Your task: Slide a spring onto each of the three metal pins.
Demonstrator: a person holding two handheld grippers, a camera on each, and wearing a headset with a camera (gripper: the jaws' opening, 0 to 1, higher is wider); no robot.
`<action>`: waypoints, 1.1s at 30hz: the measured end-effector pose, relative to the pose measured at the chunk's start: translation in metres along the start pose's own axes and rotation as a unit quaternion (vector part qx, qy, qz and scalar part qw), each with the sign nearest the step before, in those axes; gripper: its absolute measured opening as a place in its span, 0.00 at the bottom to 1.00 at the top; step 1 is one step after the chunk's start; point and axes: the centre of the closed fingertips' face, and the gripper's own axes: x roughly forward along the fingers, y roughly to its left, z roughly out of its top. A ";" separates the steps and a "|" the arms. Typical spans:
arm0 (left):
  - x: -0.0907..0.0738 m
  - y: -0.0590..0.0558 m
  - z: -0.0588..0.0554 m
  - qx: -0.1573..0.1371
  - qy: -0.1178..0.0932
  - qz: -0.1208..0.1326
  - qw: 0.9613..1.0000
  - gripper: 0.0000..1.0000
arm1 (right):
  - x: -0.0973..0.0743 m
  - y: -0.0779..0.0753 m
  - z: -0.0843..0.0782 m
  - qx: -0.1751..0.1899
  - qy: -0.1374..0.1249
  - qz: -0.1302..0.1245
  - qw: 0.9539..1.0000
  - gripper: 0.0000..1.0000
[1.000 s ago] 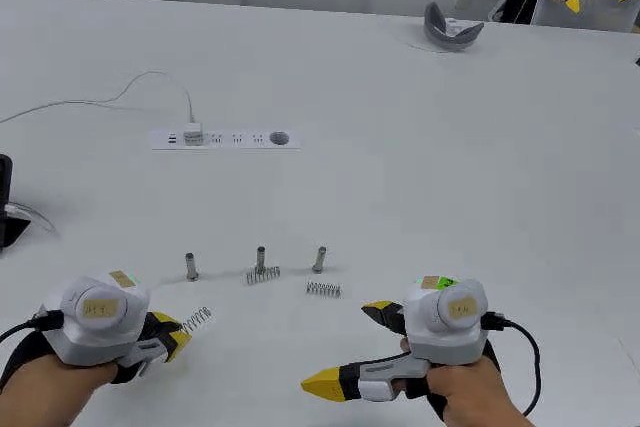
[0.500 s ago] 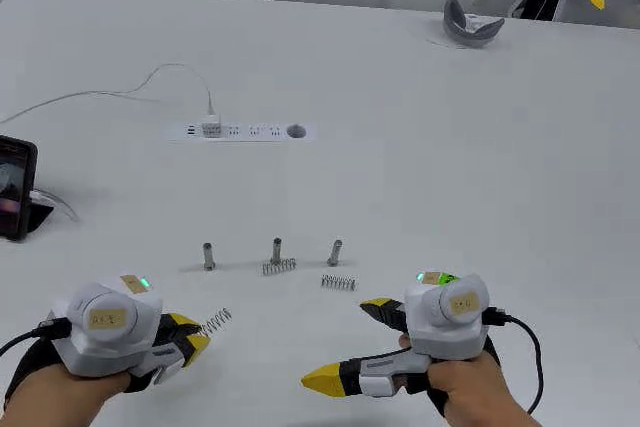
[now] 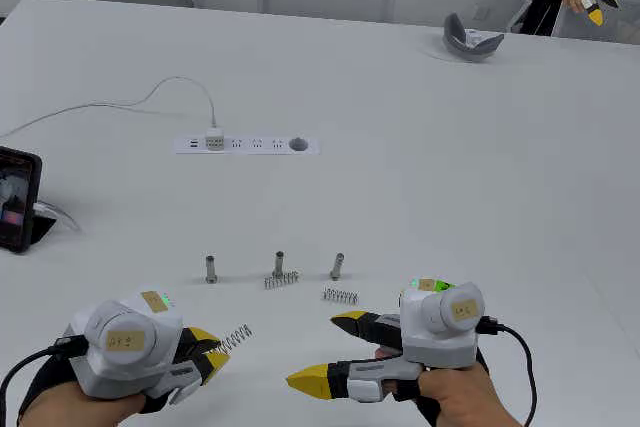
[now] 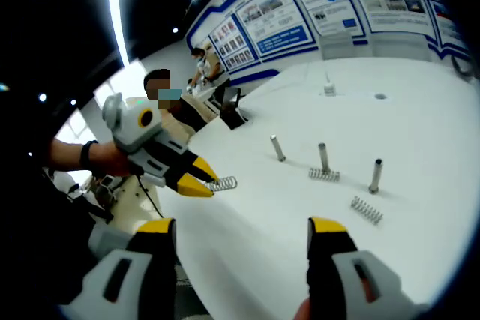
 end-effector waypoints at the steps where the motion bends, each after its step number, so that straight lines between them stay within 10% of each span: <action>1: 0.000 -0.002 0.002 0.005 0.000 -0.002 1.000 0.10 | 0.001 0.001 0.002 0.002 -0.003 0.003 1.000 0.71; 33: 0.008 -0.049 0.041 0.073 -0.021 -0.061 0.995 0.10 | 0.007 0.026 0.019 0.078 -0.044 0.085 0.992 0.29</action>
